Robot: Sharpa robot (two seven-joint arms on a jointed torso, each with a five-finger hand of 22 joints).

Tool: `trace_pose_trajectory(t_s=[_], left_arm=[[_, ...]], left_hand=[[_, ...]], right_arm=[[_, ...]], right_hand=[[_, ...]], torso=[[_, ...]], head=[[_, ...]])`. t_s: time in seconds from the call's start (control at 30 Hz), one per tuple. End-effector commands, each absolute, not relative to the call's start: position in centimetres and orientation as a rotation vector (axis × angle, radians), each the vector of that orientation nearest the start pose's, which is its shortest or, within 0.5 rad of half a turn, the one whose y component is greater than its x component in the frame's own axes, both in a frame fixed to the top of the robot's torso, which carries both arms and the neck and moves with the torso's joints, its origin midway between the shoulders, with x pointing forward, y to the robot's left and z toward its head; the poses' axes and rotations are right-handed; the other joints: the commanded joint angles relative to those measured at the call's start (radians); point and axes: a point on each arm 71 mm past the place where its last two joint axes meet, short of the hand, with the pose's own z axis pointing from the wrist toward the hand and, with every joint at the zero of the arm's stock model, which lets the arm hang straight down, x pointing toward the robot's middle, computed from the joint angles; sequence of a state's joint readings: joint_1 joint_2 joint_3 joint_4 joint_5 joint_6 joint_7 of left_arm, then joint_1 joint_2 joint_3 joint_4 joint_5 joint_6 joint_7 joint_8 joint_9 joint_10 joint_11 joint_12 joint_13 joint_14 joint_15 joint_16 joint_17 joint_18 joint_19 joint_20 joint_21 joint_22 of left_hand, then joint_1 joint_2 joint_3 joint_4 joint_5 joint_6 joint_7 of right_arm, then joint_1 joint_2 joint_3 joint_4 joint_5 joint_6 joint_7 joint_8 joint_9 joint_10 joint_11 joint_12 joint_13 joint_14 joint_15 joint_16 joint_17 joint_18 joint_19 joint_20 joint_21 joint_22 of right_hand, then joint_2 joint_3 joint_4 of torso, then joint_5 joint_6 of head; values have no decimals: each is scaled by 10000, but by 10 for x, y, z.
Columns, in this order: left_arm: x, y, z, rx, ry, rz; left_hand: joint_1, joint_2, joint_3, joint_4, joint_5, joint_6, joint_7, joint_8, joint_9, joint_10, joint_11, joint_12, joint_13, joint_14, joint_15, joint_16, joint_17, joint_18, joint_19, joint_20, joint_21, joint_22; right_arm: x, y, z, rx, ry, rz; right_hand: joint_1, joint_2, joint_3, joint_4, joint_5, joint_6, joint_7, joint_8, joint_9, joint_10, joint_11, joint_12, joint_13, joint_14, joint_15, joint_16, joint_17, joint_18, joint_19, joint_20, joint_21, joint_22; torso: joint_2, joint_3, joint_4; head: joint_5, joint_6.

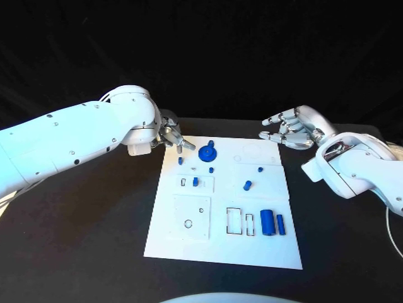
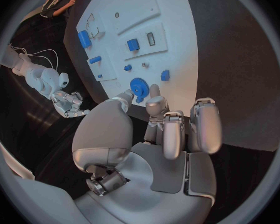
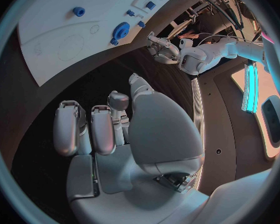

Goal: Assemble the parts on the task board

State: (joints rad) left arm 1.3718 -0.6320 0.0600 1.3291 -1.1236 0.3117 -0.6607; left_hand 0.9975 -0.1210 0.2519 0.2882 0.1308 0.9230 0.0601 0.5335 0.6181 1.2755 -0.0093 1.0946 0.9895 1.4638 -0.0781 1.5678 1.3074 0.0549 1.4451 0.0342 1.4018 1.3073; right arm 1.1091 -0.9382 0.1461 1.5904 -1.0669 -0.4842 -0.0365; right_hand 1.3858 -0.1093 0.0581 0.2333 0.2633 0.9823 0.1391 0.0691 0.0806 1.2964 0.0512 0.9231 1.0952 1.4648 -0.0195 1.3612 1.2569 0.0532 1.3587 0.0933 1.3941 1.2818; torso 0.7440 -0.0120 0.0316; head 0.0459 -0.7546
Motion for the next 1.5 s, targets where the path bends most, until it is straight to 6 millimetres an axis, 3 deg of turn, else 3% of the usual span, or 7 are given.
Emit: trace_pose_trajectory(t_s=[0.03, 0.37, 0.6, 1.5], left_arm=[[549, 170, -127, -777, 22826, -2442], [566, 171, -144, -731, 23157, -1456], [569, 169, -155, -617, 23361, -1220], [568, 171, -161, -378, 23699, -977]], left_hand=[[142, 54, -112, -1, 27, -47, 20, -75, -89, -63, -4, -51, -18, 1070, 76, 30, 2634, 15, -6, 49, -50, 591], [252, 147, -259, -4, 31, 65, 14, -105, -189, -43, -3, 3, 9, 1070, 85, 30, 2634, 8, 20, 68, -28, 630], [347, 142, -429, -14, 28, 186, -11, -93, -253, -37, -20, 25, 3, 1070, 76, 30, 2634, 11, 21, 68, -37, 631], [589, 292, -715, -10, 43, 484, -113, 68, -300, 63, -101, 167, 95, 1070, 18, 30, 2634, -4, 70, 27, 6, 708]], right_arm=[[484, -238, -148, 3449, 14992, 8703], [484, -236, -149, 3422, 15036, 8766], [484, -235, -150, 3406, 15058, 8799], [484, -236, -151, 3421, 15101, 8769]], right_hand=[[-3, 30, -60, 20, 39, 83, 20, 25, 13, 16, 12, 6, -11, 425, -10, -37, -8, 186, -70, -22, -48, -8], [-22, 34, -75, 31, 53, 81, 21, 23, 12, 12, 12, -4, -22, 423, -9, -48, -19, 187, -73, -21, -53, -13], [-23, 39, -77, 32, 60, 81, 21, 22, 12, 14, 11, 1, -19, 422, -9, -52, -22, 189, -79, -21, -60, -22], [-21, 49, -79, 31, 73, 80, 20, 21, 11, 14, 11, 5, -20, 423, -10, -52, -19, 190, -79, -21, -63, -24]], torso=[[25, -27, -23], [37, -27, -34], [36, -26, -28], [13, -3, -29]], head=[[32, 42], [118, 33], [114, -38], [118, -79]])
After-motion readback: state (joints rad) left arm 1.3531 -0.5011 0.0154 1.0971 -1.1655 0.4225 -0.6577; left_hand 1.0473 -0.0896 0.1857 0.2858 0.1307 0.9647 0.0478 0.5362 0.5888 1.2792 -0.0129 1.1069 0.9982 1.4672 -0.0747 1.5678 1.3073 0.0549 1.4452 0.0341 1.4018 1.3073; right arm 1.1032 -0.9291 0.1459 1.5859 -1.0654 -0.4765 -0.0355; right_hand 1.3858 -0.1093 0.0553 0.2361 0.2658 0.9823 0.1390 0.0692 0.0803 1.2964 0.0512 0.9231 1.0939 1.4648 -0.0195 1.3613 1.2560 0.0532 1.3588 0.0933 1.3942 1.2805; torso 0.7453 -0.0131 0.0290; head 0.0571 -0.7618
